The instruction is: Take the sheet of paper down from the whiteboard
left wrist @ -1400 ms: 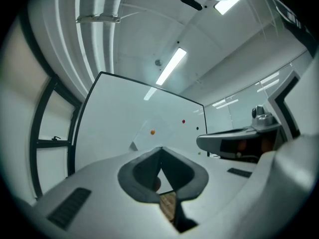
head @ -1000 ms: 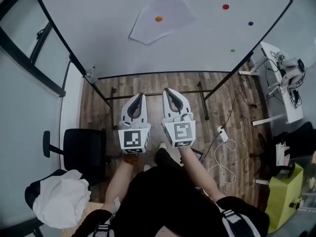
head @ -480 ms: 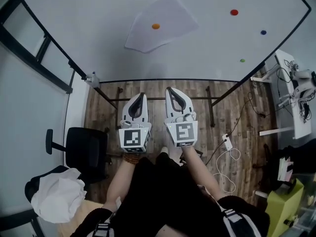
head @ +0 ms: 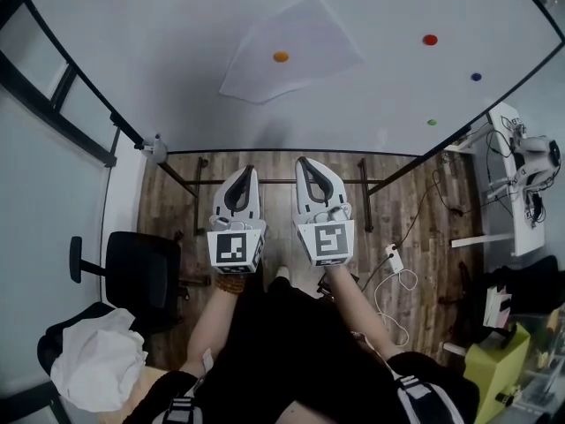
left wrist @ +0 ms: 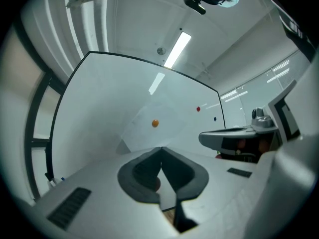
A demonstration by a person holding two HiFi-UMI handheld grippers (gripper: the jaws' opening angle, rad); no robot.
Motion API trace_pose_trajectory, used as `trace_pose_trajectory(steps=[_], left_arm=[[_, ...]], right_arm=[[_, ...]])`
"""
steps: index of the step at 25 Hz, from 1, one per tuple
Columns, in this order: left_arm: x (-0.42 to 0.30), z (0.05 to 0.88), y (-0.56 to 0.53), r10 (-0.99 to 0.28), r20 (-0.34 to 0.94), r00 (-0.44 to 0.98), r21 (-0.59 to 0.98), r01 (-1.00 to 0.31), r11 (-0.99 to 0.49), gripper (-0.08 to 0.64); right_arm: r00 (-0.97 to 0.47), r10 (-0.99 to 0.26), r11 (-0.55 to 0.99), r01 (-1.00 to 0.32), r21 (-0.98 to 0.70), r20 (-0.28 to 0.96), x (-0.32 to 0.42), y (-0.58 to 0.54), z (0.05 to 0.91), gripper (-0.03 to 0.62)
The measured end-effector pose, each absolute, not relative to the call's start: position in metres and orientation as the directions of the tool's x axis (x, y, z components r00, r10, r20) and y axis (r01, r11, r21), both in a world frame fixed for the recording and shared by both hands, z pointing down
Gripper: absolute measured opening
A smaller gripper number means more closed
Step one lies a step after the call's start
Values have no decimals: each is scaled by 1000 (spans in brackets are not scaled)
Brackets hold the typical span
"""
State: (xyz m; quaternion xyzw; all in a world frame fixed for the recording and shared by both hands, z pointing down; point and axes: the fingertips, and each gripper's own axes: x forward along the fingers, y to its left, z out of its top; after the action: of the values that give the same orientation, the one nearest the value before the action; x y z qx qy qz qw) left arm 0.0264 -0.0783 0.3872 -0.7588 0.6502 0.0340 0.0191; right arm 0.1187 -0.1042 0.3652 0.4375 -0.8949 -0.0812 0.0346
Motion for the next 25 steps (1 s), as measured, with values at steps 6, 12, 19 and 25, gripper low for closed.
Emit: trace_pose_trajectory(steps=[6, 12, 19, 25], left_arm=[[6, 385, -103, -978, -87, 189, 25, -981, -192, 12], [-26, 383, -130, -967, -107, 233, 37, -970, -238, 12], [-37, 380, -161, -933, -117, 340, 10, -939, -344, 12], [-40, 376, -176, -891, -154, 426, 6, -902, -432, 12]], right_arm=[[-576, -817, 563, -803, 197, -13, 104, -126, 364, 0], [-534, -845, 515, -824, 236, -21, 82, -143, 360, 0], [-459, -885, 418, -857, 302, -78, 67, -167, 345, 0], [-373, -923, 327, -889, 322, -93, 64, -181, 342, 0]])
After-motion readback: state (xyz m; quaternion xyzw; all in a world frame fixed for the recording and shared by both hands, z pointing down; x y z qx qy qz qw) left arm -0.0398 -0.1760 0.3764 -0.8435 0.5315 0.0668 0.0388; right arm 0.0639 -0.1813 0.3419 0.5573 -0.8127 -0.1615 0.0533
